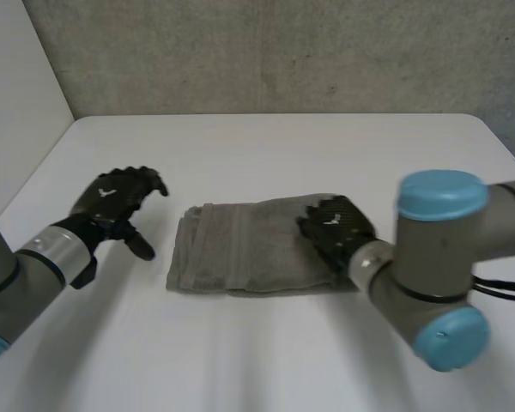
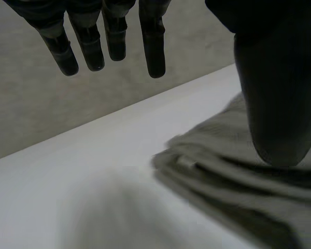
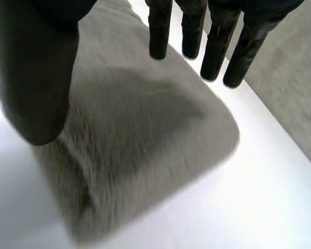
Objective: Fold the towel.
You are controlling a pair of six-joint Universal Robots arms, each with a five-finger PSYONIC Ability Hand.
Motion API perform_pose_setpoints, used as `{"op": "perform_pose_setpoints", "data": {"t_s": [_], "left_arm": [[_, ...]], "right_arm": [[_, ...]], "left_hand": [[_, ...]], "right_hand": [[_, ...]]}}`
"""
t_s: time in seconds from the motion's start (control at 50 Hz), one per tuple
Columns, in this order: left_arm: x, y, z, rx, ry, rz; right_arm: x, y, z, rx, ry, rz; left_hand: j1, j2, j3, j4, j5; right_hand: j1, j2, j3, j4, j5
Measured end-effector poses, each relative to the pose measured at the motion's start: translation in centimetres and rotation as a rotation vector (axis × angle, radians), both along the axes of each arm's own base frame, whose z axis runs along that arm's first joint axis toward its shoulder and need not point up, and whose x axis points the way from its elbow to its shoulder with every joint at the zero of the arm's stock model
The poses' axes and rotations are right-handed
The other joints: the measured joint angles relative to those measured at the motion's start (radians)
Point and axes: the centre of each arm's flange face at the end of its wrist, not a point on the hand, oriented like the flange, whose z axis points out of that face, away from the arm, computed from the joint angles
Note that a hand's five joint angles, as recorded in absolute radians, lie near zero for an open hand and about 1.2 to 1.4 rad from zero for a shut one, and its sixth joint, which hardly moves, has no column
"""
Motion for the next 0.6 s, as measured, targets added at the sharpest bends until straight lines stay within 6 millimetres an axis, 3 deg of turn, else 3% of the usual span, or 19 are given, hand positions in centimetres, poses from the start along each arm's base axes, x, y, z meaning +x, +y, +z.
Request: {"op": "perform_pose_setpoints", "data": {"t_s": [0.08, 0.18, 0.28, 0.34, 0.4, 0.52, 0.6], "left_arm": [[-1.6, 1.3, -0.2, 0.006, 0.004, -0.077], [-2.9, 2.4, -0.6, 0.018, 0.002, -0.131], [-3.3, 2.8, -1.1, 0.031, -0.001, -0.144], [-3.3, 2.8, -1.3, 0.038, -0.003, -0.142], [-3.2, 2.7, -1.3, 0.040, -0.004, -0.138], [-3.0, 2.4, -0.8, 0.030, 0.000, -0.126], [-3.1, 1.8, 0.5, -0.010, 0.013, -0.121]], "right_arm": [[-2.7, -0.5, -0.7, 0.021, -0.047, -0.056], [-4.6, -0.8, -1.9, 0.037, -0.088, -0.096], [-5.3, -0.8, -2.9, 0.055, -0.102, -0.108], [-5.5, -0.7, -3.4, 0.066, -0.106, -0.109], [-5.6, -0.8, -3.5, 0.068, -0.102, -0.115], [-6.2, -1.4, -2.2, 0.046, -0.068, -0.125], [-5.6, -2.1, 0.4, -0.002, -0.049, -0.103]], "left_hand": [[0.000, 0.000, 0.000, 0.000, 0.000], [0.000, 0.000, 0.000, 0.000, 0.000], [0.000, 0.000, 0.000, 0.000, 0.000], [0.000, 0.000, 0.000, 0.000, 0.000], [0.000, 0.000, 0.000, 0.000, 0.000], [0.000, 0.000, 0.000, 0.000, 0.000], [0.000, 0.000, 0.000, 0.000, 0.000]], "right_hand": [[0.144, 0.150, 0.147, 0.150, 0.144], [0.320, 0.320, 0.313, 0.313, 0.306], [0.623, 0.642, 0.633, 0.632, 0.611], [0.854, 0.966, 0.951, 0.949, 0.938], [0.870, 0.982, 0.982, 0.980, 0.961], [0.886, 0.982, 0.982, 0.980, 0.961], [0.898, 0.985, 0.983, 0.980, 0.961]]}}
